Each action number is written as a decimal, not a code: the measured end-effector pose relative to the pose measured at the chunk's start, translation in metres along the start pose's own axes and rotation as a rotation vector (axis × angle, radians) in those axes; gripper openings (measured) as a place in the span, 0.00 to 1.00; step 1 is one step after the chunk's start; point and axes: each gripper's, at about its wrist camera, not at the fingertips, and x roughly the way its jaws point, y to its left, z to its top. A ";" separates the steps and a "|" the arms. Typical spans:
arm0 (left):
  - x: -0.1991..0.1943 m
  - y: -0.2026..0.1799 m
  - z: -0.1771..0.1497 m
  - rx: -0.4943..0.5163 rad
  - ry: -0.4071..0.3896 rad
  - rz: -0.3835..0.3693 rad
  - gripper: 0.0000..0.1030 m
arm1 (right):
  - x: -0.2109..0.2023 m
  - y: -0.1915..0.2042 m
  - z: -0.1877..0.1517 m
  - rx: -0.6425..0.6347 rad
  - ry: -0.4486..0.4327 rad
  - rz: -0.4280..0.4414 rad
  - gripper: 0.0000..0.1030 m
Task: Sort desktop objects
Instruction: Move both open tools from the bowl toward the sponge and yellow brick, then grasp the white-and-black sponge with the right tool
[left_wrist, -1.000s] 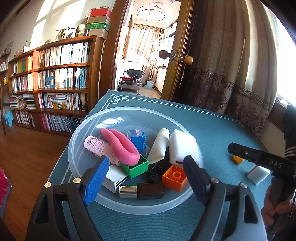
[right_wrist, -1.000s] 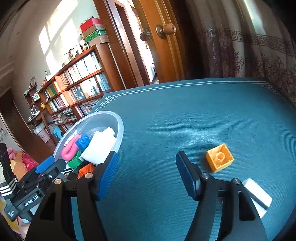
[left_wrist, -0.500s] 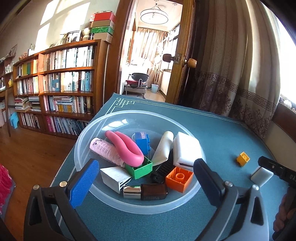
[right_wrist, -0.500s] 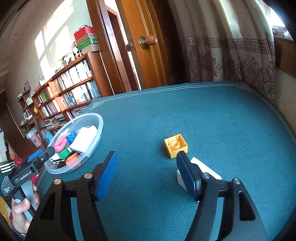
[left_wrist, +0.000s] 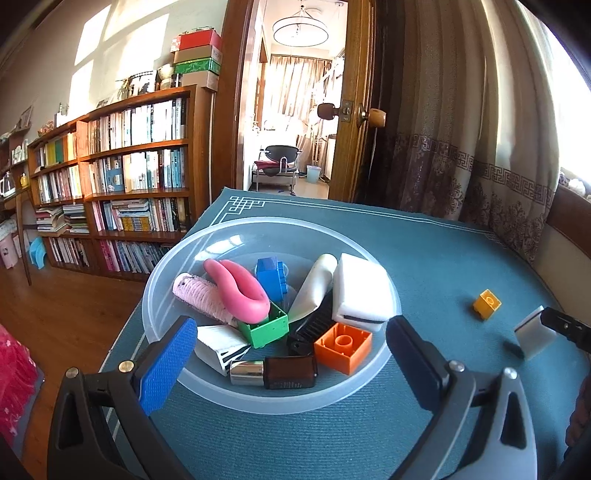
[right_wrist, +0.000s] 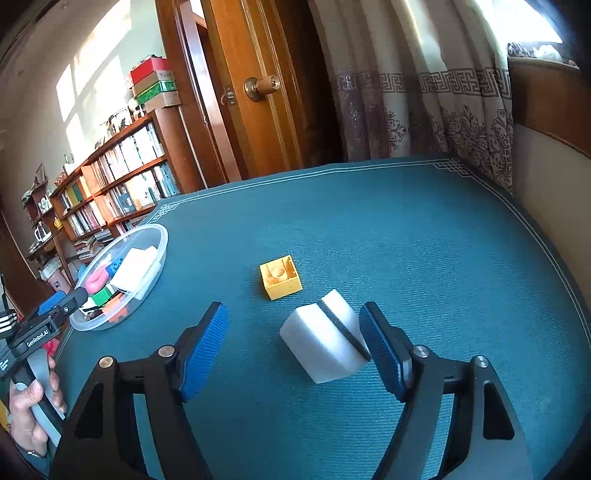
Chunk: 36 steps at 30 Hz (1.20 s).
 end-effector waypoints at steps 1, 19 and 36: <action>0.000 -0.001 0.000 0.003 0.002 0.000 1.00 | -0.001 -0.002 -0.001 -0.005 0.003 -0.001 0.76; -0.019 -0.061 0.004 0.113 0.005 -0.072 1.00 | 0.005 -0.044 -0.011 -0.011 0.079 -0.043 0.76; 0.028 -0.162 0.017 0.223 0.104 -0.184 1.00 | 0.014 -0.062 -0.018 0.060 0.126 0.007 0.71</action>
